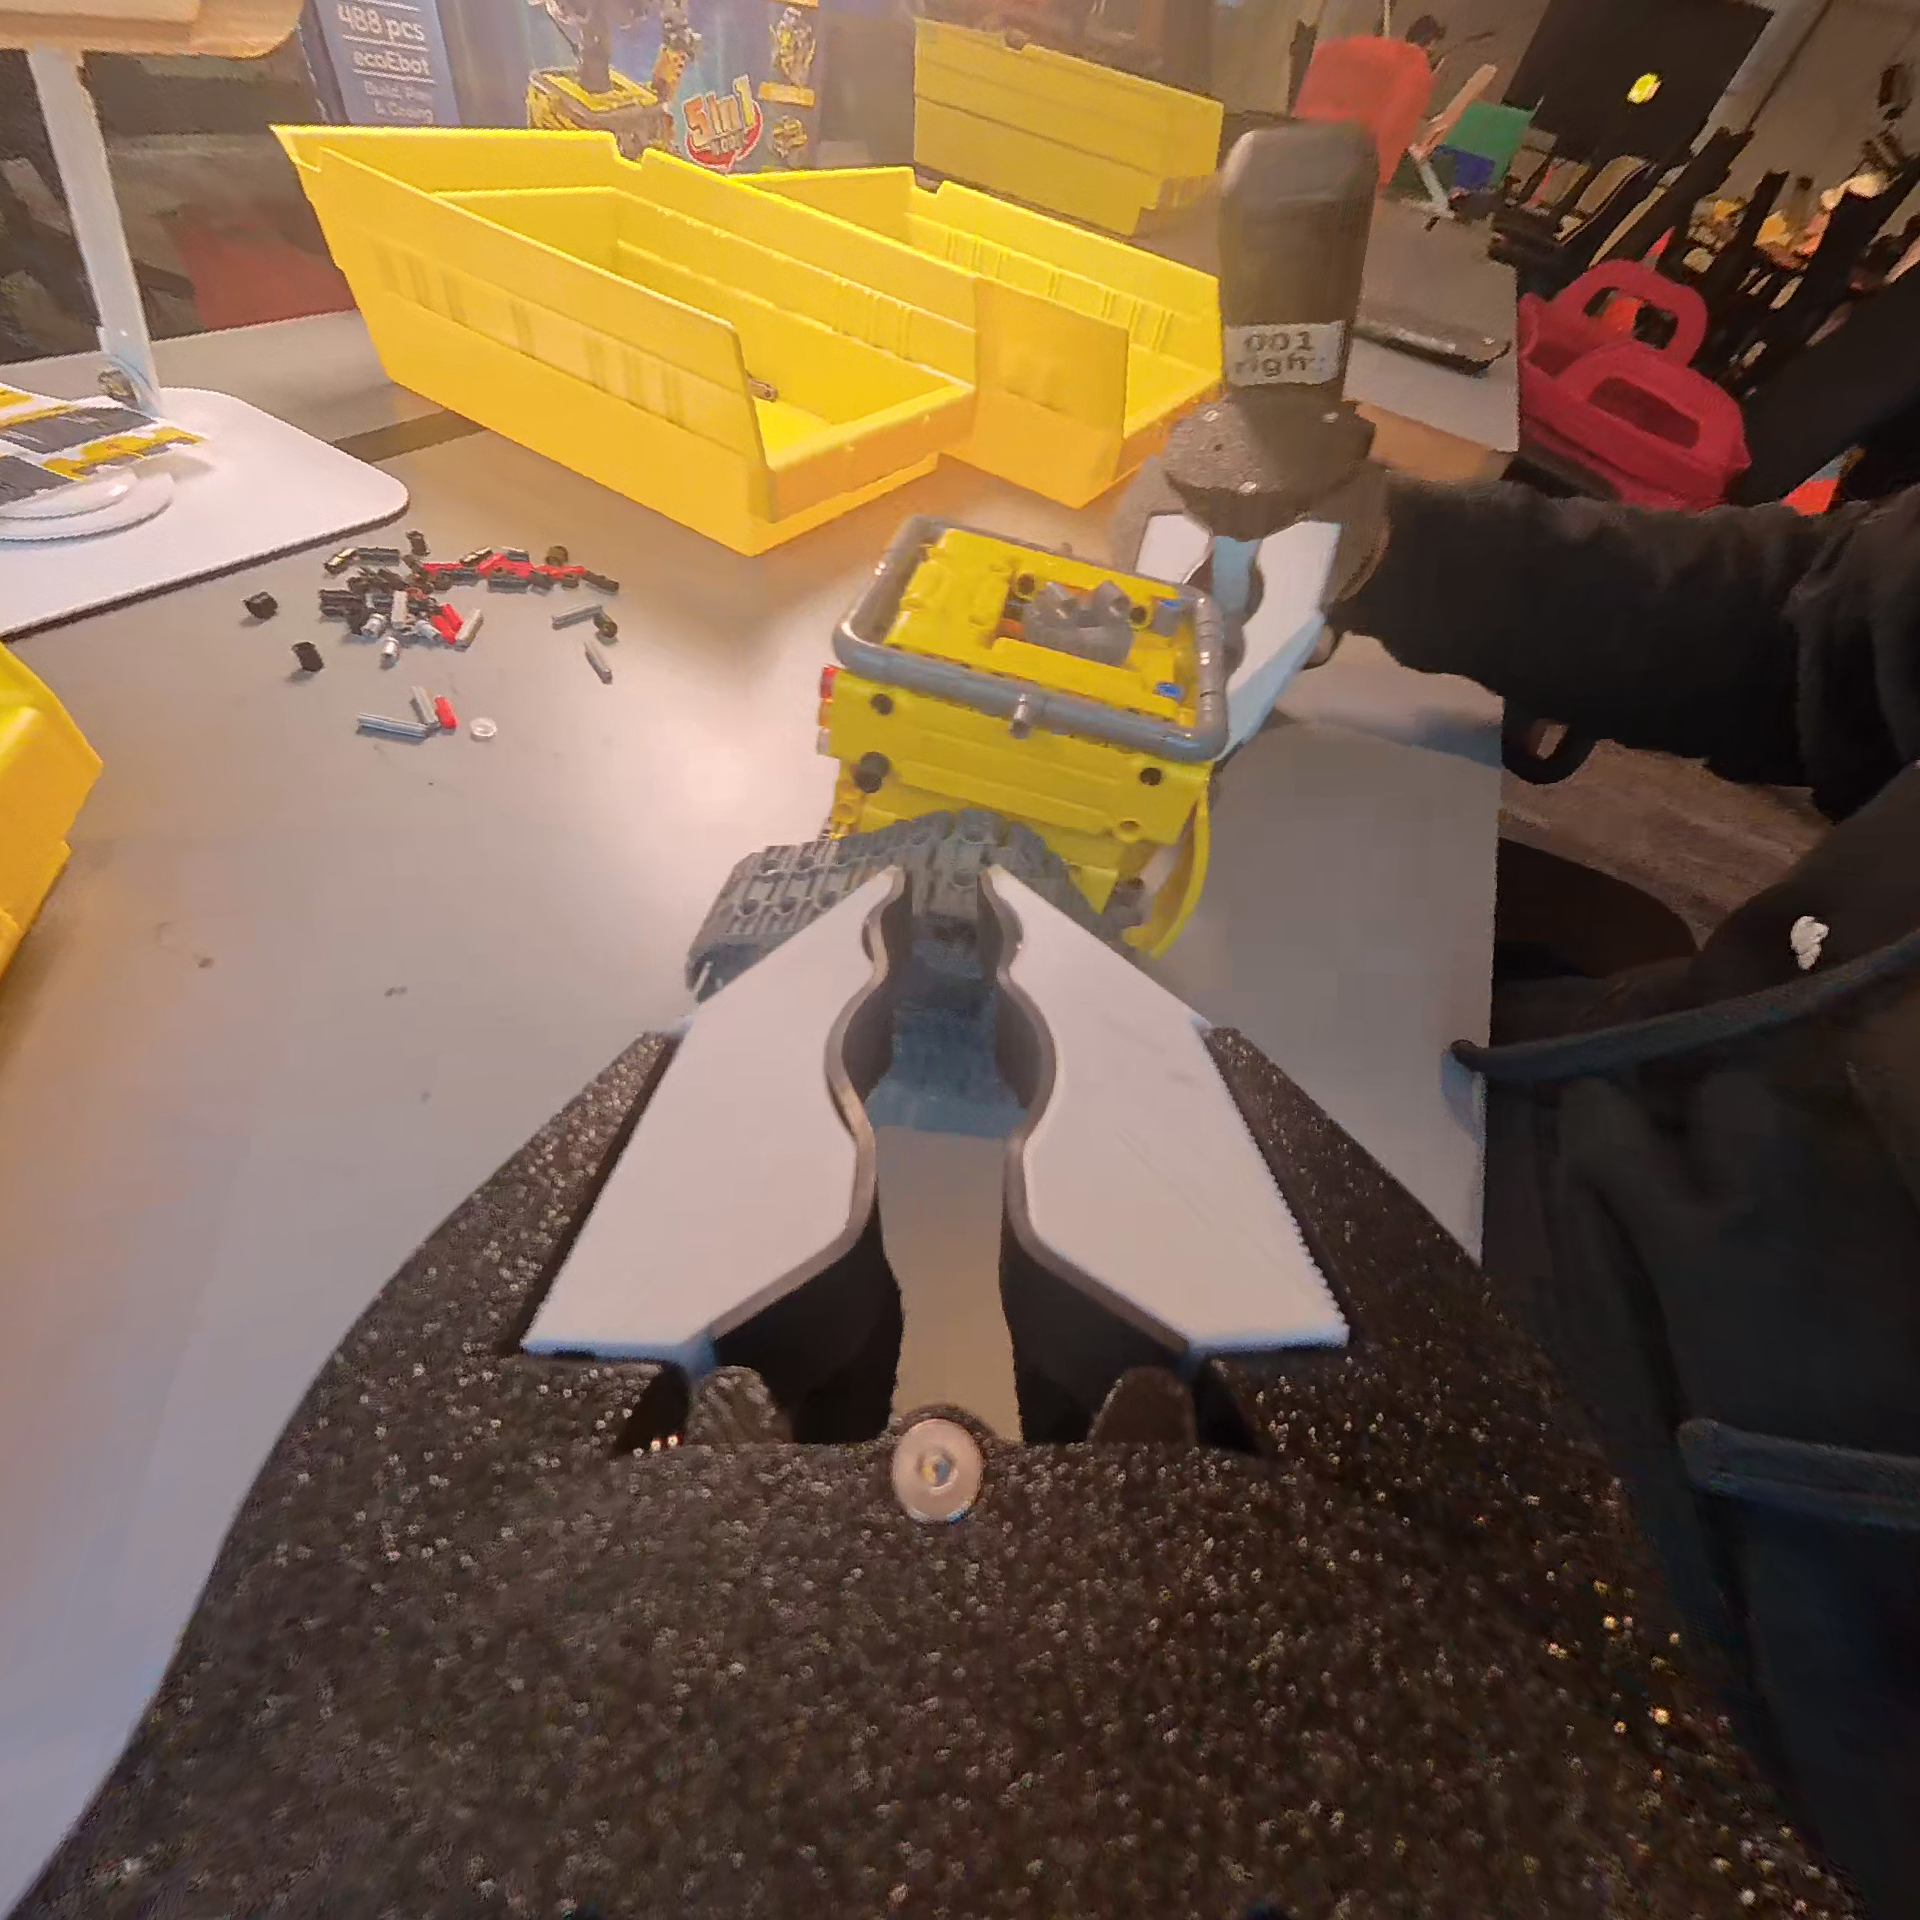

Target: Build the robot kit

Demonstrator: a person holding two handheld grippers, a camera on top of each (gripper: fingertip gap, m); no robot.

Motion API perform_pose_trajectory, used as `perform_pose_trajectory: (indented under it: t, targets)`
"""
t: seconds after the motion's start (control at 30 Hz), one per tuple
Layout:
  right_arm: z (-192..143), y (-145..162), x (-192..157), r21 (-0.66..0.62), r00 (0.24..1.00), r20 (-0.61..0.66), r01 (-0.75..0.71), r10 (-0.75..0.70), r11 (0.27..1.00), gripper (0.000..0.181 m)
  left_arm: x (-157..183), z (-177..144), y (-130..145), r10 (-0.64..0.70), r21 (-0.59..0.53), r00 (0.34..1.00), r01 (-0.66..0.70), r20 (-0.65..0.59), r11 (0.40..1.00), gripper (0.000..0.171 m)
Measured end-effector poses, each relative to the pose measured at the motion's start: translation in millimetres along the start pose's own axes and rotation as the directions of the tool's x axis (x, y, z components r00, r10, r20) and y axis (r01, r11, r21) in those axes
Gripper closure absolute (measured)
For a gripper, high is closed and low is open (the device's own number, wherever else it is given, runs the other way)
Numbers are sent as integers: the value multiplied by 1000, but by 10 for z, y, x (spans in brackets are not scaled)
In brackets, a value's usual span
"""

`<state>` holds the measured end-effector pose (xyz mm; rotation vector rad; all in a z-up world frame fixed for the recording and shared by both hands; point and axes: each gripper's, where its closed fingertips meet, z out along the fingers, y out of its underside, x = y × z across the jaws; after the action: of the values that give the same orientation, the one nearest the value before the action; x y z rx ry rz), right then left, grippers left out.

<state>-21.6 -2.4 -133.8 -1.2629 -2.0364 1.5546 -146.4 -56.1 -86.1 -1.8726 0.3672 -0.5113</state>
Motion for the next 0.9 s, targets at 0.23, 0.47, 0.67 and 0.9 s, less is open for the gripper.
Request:
perform_pose_trajectory:
  t: [0.23,0.47,0.67,0.9]
  targets:
    - [-233,-504,38,-47,960,-272,58,-69,997,123,-346,-30,-91,93,-70,993,-88,79,994,158]
    - [138,-727,125,-292,881,-422,92,-215,952,98,-756,172,-85,144,-131,989,-140,19,981,155]
    - [224,-873,240,-380,832,-504,28,-232,925,102,-785,264,13,152,-59,988,-154,-29,986,155]
    - [359,-810,129,-392,880,-448,-36,-157,919,132,-715,259,27,240,-55,971,-240,9,969,155]
